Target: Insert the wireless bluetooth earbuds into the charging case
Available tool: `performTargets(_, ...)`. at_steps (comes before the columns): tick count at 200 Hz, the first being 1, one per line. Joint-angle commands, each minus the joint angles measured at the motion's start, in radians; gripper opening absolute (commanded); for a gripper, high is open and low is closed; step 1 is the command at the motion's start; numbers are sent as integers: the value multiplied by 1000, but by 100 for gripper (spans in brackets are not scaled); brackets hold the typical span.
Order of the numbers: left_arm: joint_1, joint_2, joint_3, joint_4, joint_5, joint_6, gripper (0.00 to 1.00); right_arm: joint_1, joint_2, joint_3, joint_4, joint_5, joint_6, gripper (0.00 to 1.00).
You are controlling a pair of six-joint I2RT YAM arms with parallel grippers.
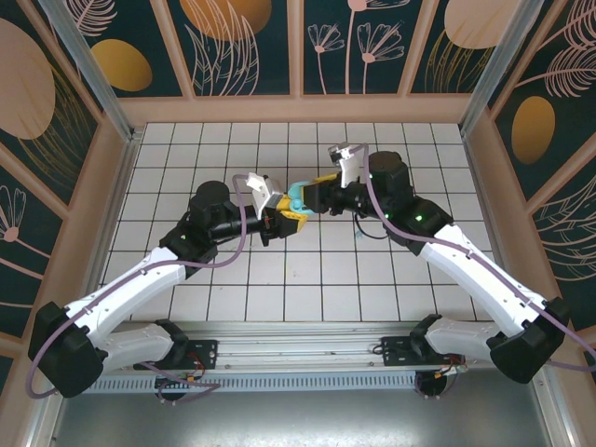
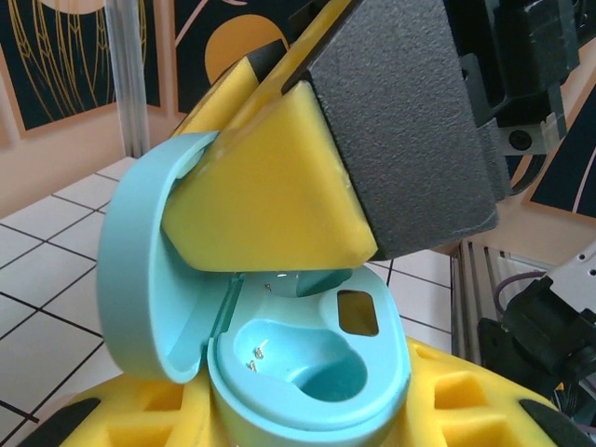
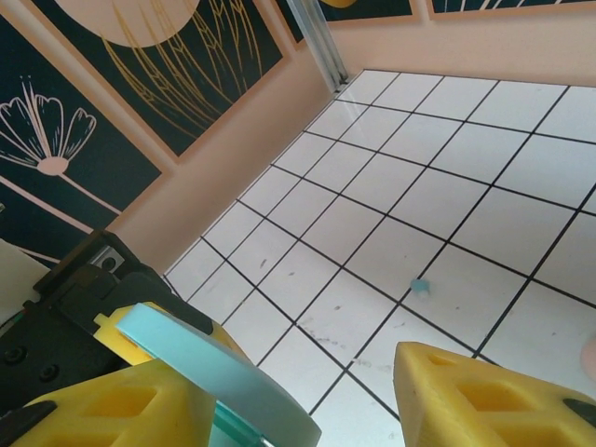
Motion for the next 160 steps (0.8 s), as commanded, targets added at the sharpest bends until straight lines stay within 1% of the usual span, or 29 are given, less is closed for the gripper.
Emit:
performTargets(1,-8,-5,-5,35,0,12,10,-11,-4,51,-19,-11,39,53)
performTargets(38,-4,3,0,24,-31,9,11,-16,-5,72,-75,-26,56,57)
performTargets(102,10,0,-4,24,-48,-5,12,-16,-45,49,-85,-41,92,58)
performTargets(160,18,1,-19,23,-63,-13,12,-34,-83,106,-153,-9,113,58)
